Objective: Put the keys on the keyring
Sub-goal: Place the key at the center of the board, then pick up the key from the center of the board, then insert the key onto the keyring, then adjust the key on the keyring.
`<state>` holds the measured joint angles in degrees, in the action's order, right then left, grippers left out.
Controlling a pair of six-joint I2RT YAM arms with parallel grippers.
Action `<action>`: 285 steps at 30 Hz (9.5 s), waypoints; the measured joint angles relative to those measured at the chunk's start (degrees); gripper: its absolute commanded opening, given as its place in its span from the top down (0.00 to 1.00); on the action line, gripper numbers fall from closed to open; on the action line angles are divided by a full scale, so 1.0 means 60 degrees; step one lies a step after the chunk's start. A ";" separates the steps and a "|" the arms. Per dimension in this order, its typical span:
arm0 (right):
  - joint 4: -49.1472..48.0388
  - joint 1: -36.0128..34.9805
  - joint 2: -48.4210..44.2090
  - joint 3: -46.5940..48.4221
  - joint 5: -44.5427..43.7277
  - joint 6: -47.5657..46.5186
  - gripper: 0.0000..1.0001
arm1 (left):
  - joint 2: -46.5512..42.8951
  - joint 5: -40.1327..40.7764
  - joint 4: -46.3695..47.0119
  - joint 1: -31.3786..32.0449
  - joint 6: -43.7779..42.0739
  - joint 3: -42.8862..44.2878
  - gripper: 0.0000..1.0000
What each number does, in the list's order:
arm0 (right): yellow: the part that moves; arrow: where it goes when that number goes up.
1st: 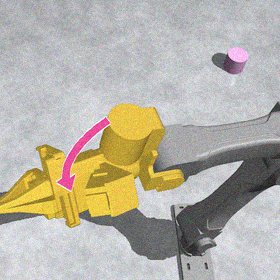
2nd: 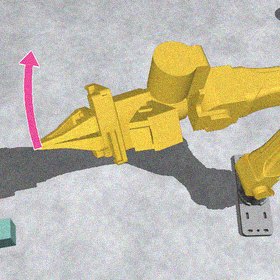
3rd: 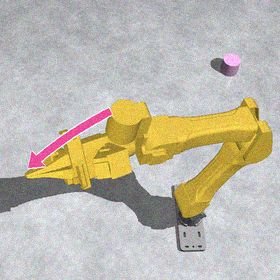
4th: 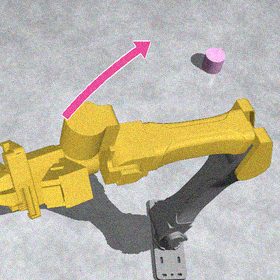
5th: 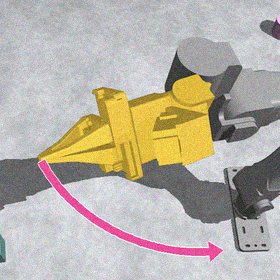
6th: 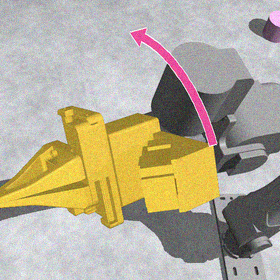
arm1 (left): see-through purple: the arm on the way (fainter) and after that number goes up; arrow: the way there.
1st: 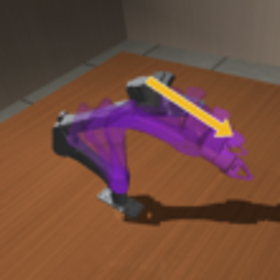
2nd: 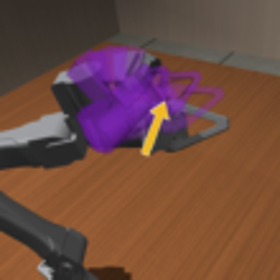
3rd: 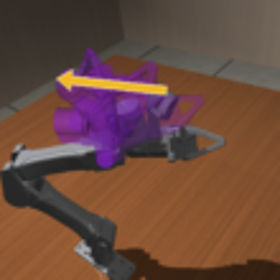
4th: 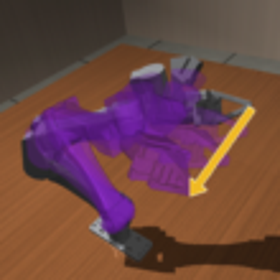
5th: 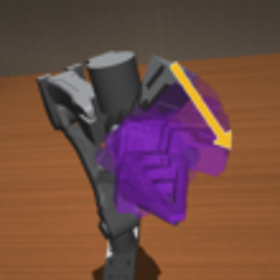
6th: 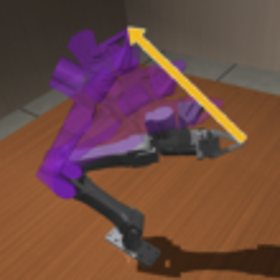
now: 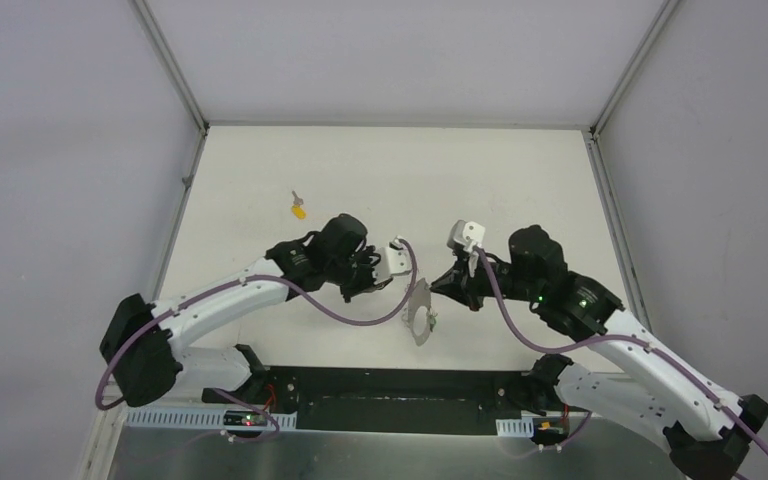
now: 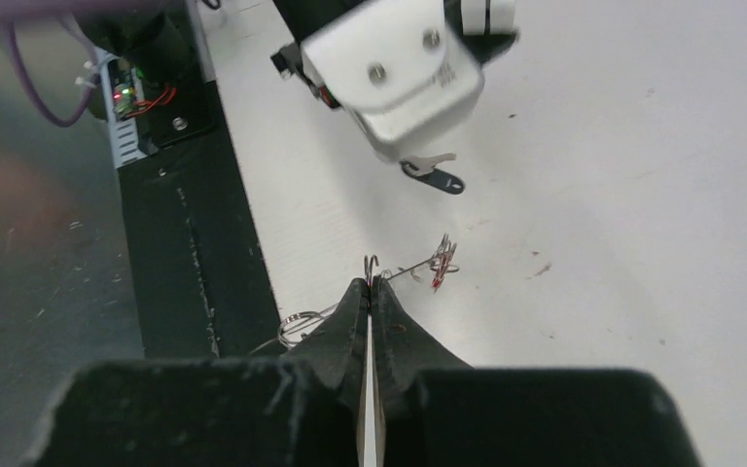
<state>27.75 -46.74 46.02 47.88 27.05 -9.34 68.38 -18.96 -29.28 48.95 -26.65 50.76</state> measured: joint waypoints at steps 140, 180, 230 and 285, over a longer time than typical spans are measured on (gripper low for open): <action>-0.2018 -0.0131 0.0714 -0.1184 0.3566 -0.1275 1.00 | -0.1264 0.0408 -0.0255 0.3056 -0.0798 0.1297 1.00; -0.1963 -0.0193 0.0448 -0.1235 0.3104 -0.1137 1.00 | -0.1166 0.2044 -0.0455 0.4350 -0.1042 0.1370 1.00; -0.1927 -0.0193 0.0375 -0.1235 0.2947 -0.1137 1.00 | -0.0718 0.3785 -0.0940 0.5034 -0.0940 0.1392 0.37; -0.1891 -0.0193 0.0222 -0.1246 0.2852 -0.1107 1.00 | -0.1843 0.1246 0.2958 0.3563 0.3293 -0.0681 0.96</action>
<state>16.40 -47.90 47.35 40.40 44.16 -15.99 57.32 -11.49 -11.53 70.32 -6.90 46.68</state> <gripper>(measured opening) 0.007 0.154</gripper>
